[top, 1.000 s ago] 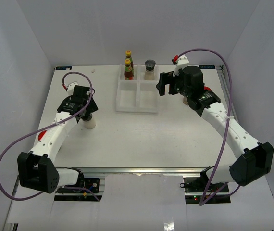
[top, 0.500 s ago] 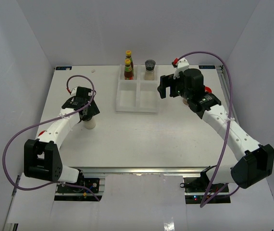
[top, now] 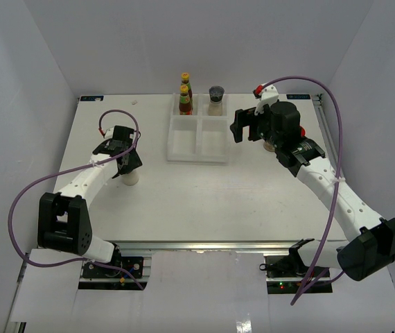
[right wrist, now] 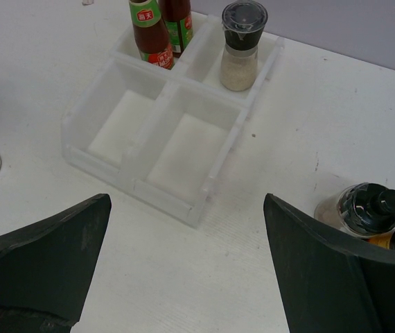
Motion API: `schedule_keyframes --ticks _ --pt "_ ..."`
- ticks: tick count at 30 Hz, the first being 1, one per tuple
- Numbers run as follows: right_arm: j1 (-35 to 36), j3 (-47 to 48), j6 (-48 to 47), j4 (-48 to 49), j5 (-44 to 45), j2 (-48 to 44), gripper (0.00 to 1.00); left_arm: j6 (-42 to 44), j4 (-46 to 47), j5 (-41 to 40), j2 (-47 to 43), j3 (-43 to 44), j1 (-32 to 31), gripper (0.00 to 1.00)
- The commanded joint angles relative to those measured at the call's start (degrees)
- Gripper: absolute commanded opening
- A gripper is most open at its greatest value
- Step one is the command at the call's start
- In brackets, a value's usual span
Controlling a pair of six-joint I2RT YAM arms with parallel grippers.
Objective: Organize the condiment bottles
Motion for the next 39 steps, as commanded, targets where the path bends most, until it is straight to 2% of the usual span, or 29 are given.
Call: schedule_keyframes --ticks 1,3,7,14,17,24,30,34,35,36,38,39 --pt "0.18 0.02 -1.09 2.71 1.10 -1.66 0.98 1.22 1.57 -0.95 -1.10 -0.81 0.02 0.16" --pt "0.18 0.17 -1.18 2.48 1.32 -1.63 0.98 1.80 1.40 -1.28 -1.19 -0.41 0.02 0.00" --pt "0.18 0.16 -1.18 2.40 1.63 -1.87 0.98 4.06 1.14 0.17 -2.11 0.85 -0.07 0.00" --pt "0.18 0.21 -1.23 2.31 2.13 -2.36 0.98 6.53 -1.36 2.61 -3.75 8.42 -1.06 0.00" --pt "0.18 0.16 -1.32 2.31 2.48 -2.40 0.98 8.78 -2.72 3.34 -2.96 13.46 -3.44 0.00" --pt "0.18 -0.19 -1.42 2.40 3.32 -2.40 0.98 10.45 -7.75 -0.86 1.62 24.99 -10.06 0.00" --pt "0.18 -0.46 -1.62 2.48 3.74 -2.31 0.98 9.13 -9.33 -2.21 1.79 27.36 -12.81 0.00" --pt "0.18 -0.81 -1.53 2.79 3.59 -2.46 0.98 7.75 -7.33 -2.45 -1.05 23.95 -12.81 0.00" --pt "0.18 -0.89 -1.56 2.92 3.57 -2.45 0.98 8.17 -6.34 -2.10 -1.89 22.95 -12.81 0.09" --pt "0.18 -0.85 -1.62 2.91 3.54 -2.38 0.98 8.83 -5.43 -1.65 -2.38 22.55 -12.83 0.28" --pt "0.18 -0.51 -1.62 2.56 3.55 -2.03 0.98 10.07 -3.99 0.40 -3.26 21.25 -12.83 0.55" --pt "0.18 -0.51 -1.59 2.49 3.62 -1.99 0.98 11.31 -2.84 1.65 -3.49 20.71 -12.81 0.65"
